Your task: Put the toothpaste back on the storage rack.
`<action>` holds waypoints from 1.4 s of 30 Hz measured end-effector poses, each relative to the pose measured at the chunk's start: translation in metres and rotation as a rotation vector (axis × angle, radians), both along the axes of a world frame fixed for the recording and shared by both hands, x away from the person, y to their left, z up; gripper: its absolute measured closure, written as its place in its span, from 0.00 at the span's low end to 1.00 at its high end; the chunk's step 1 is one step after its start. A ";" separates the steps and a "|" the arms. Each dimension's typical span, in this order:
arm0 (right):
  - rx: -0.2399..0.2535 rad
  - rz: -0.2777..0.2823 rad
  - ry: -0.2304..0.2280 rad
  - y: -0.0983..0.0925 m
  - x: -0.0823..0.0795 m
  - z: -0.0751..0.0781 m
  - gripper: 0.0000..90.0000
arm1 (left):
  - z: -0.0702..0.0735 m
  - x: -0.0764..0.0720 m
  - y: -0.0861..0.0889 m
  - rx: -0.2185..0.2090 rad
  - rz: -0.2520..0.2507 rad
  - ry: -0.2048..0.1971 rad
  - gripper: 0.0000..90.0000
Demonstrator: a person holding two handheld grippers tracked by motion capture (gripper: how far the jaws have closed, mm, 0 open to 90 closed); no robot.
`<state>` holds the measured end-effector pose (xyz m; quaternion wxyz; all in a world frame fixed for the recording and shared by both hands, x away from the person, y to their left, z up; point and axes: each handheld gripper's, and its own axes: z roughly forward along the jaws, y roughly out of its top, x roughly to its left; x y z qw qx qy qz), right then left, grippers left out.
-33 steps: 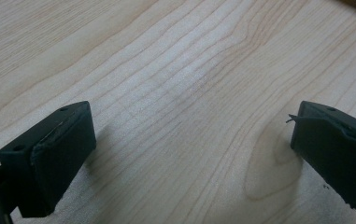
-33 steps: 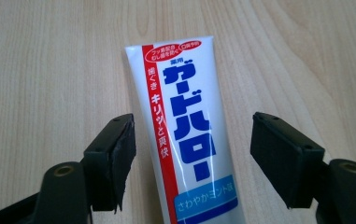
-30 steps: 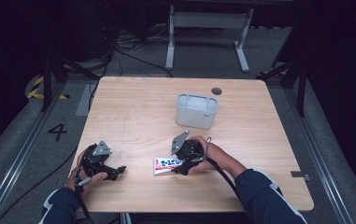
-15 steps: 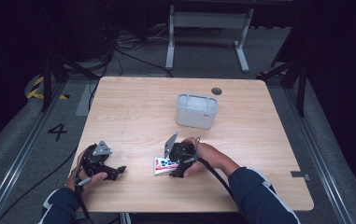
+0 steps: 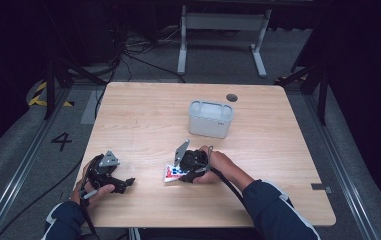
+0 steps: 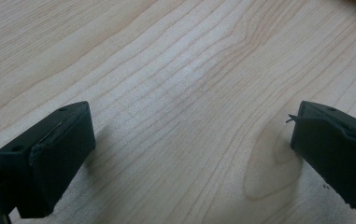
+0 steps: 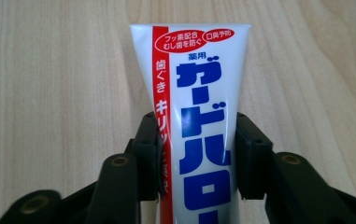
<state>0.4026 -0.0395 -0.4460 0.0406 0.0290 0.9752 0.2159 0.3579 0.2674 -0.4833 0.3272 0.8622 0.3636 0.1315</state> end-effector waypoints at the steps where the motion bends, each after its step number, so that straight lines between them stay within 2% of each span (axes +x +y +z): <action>1: 0.011 -0.004 -0.009 -0.001 -0.001 0.000 0.70 | 0.000 0.000 0.000 0.000 0.000 0.000 0.00; 8: 0.043 -0.023 -0.001 -0.012 -0.003 0.004 0.72 | 0.000 0.000 0.000 0.000 0.000 0.000 0.00; 9: 0.077 -0.034 -0.017 -0.017 -0.002 0.007 0.72 | 0.000 0.000 0.000 0.000 -0.001 0.001 0.00; 13: 0.136 -0.061 -0.017 -0.029 -0.003 0.016 0.72 | 0.000 0.000 0.000 0.000 0.000 0.002 0.00; 14: 0.136 -0.061 -0.017 -0.029 -0.003 0.016 0.72 | 0.000 0.000 0.000 0.000 0.000 0.002 0.00; 15: 0.163 -0.076 -0.014 -0.036 -0.004 0.022 0.72 | 0.000 0.000 0.000 0.000 0.000 0.000 0.00; 18: 0.200 -0.096 -0.021 -0.045 -0.005 0.028 0.72 | 0.000 0.000 0.000 -0.001 0.001 0.001 0.00; 20: 0.207 -0.100 -0.025 -0.048 -0.005 0.030 0.72 | 0.000 0.000 0.000 0.000 0.000 0.000 0.00; 22: 0.242 -0.123 -0.030 -0.059 -0.006 0.037 0.72 | 0.000 0.000 0.000 -0.001 0.000 0.001 0.00; 30: 0.294 -0.156 -0.053 -0.075 -0.007 0.047 0.72 | 0.000 0.000 0.000 0.000 0.000 0.000 0.00; 42: 0.347 -0.180 -0.076 -0.086 -0.006 0.060 0.71 | 0.000 0.000 0.000 -0.001 0.000 0.002 0.00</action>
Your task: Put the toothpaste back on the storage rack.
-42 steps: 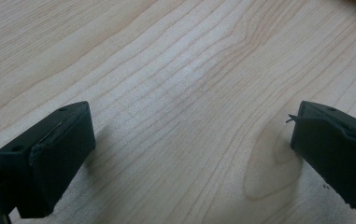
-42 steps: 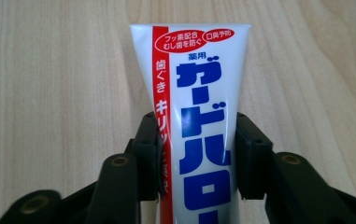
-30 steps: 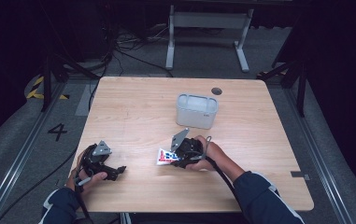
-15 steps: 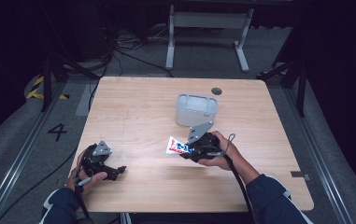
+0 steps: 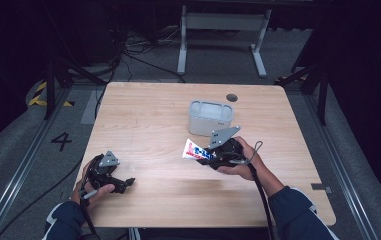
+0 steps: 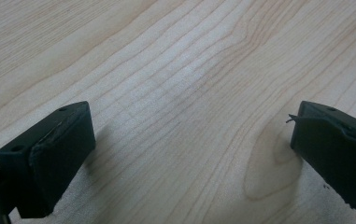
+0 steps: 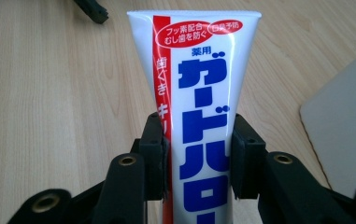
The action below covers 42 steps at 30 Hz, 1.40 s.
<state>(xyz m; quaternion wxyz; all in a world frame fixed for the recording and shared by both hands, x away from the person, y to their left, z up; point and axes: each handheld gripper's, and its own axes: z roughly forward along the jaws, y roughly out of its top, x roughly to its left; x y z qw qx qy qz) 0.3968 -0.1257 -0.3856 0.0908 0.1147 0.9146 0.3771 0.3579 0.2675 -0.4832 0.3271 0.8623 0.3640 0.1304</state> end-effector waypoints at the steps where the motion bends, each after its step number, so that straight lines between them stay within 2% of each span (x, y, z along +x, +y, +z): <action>1: 0.009 0.002 0.000 -0.001 0.001 0.002 0.71 | 0.000 0.000 0.000 0.000 0.000 0.000 0.00; 10: 0.038 -0.010 -0.021 0.000 0.003 0.011 0.71 | 0.000 0.000 0.000 0.000 0.000 0.000 0.00; 17: 0.090 -0.034 -0.031 -0.004 0.008 0.018 0.71 | 0.000 0.000 0.000 0.000 0.000 0.000 0.00; 32: 0.157 -0.071 -0.055 -0.006 0.017 0.026 0.71 | 0.000 0.000 0.000 -0.001 0.001 -0.001 0.00; 42: 0.180 -0.093 -0.070 -0.006 0.022 0.030 0.71 | 0.000 0.000 0.000 -0.001 0.001 -0.001 0.00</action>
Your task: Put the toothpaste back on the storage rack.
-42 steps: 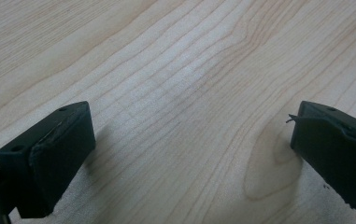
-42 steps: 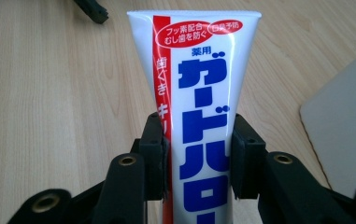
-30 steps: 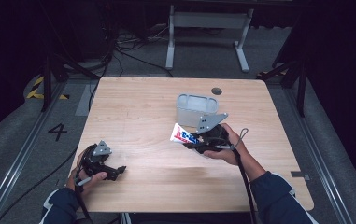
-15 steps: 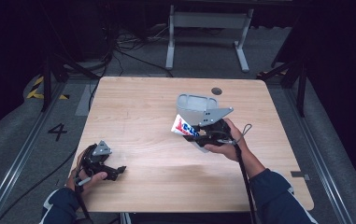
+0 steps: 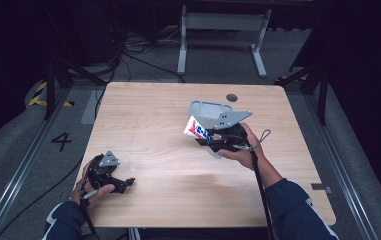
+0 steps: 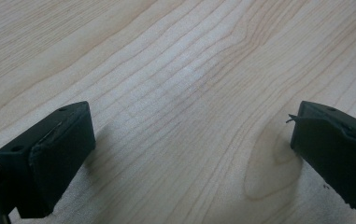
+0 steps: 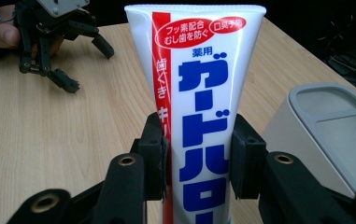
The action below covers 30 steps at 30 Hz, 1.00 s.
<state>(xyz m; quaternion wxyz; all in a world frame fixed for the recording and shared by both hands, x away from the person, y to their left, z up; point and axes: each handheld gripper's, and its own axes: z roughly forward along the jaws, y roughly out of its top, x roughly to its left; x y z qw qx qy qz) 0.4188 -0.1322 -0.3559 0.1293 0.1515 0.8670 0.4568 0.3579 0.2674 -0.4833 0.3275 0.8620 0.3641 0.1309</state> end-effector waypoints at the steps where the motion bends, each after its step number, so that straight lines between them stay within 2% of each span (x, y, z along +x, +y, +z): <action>1: 0.000 0.000 0.000 0.000 0.000 0.000 0.71 | 0.000 0.000 0.000 0.000 0.000 0.000 0.00; 12: 0.025 -0.017 -0.022 0.000 0.005 0.007 0.71 | 0.000 0.000 0.000 0.001 -0.001 0.001 0.00; 17: 0.058 -0.029 -0.032 -0.003 0.007 0.017 0.71 | 0.000 0.000 0.000 0.000 -0.001 0.001 0.00; 28: 0.084 -0.065 -0.086 -0.008 0.021 0.039 0.71 | 0.000 0.000 0.000 0.000 -0.001 0.000 0.00; 30: 0.093 -0.075 -0.082 -0.009 0.024 0.042 0.71 | 0.000 0.000 0.000 0.001 -0.001 -0.001 0.00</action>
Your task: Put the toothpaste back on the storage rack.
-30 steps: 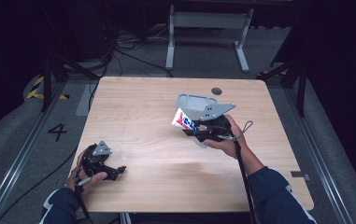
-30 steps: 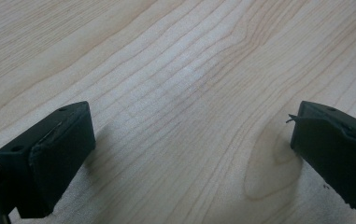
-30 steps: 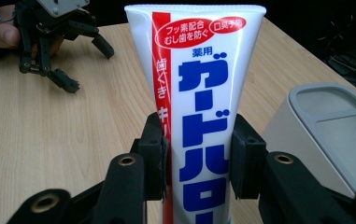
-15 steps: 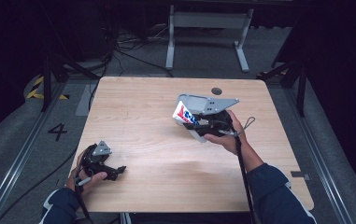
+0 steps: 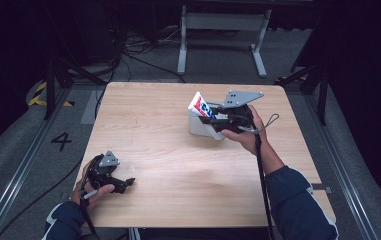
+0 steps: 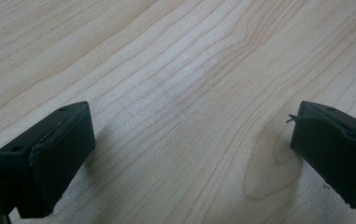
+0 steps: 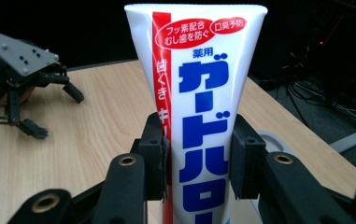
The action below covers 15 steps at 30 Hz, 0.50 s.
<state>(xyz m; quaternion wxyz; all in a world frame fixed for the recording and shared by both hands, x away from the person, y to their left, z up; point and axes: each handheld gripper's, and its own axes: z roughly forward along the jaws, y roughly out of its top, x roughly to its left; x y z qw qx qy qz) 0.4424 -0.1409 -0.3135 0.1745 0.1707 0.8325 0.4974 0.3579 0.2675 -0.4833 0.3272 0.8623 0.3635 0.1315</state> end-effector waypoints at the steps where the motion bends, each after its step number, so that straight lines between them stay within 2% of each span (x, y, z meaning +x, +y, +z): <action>1: 0.004 -0.006 -0.001 0.000 0.001 0.001 0.71 | 0.000 0.000 0.000 -0.001 0.001 0.001 0.00; 6: 0.011 -0.026 -0.007 -0.001 0.010 0.005 0.71 | 0.000 0.000 0.000 0.000 0.000 0.000 0.00; 15: 0.026 -0.069 -0.001 -0.002 0.028 0.003 0.71 | 0.000 0.000 0.000 0.001 0.000 0.000 0.00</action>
